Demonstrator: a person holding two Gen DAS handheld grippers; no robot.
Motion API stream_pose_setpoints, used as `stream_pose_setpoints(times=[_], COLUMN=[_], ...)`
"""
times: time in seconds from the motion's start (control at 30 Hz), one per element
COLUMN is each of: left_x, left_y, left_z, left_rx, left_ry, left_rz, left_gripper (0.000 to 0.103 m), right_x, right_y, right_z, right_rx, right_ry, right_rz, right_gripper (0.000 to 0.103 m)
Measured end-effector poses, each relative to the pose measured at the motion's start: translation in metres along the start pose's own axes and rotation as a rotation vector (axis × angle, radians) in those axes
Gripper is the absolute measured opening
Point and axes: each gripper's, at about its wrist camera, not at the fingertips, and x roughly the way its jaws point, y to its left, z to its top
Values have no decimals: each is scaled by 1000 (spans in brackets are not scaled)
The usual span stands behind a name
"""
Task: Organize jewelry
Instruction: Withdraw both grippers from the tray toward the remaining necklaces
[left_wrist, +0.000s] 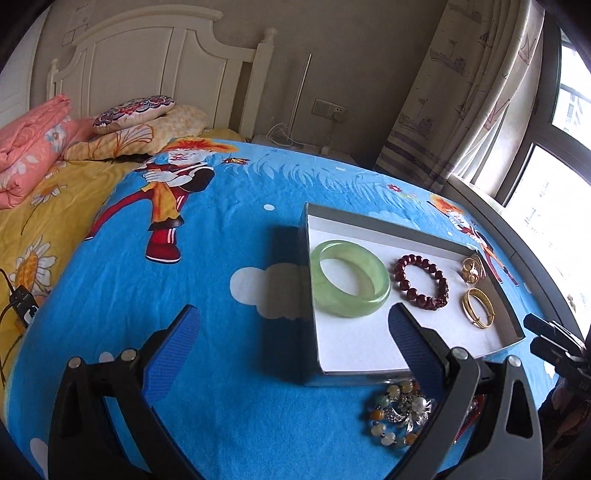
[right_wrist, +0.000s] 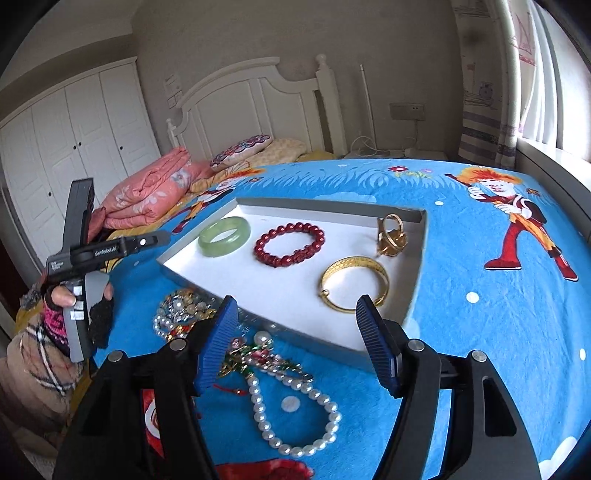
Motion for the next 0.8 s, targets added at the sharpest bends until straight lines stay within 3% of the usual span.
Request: stream_pose_setpoints(times=[0.3,0.37,0.67,0.8], left_x=[0,0,1,0], left_y=[-4,-4,-17,-19], left_z=[0,-1,-1,-2], left_rx=[-1,1,62,75], left_ry=[1,1,9,4], left_rz=[3,7,97,100], left_gripper=[101,101,101,101], right_x=[30,36,56,65], right_y=[85,94,117,121], right_z=[-24,-27,-26,-23], right_rx=[-223,-243,-285,-294], right_ry=[114,133,181,192], right_rz=[113,121,82,51], right_gripper=[60,53,31,27])
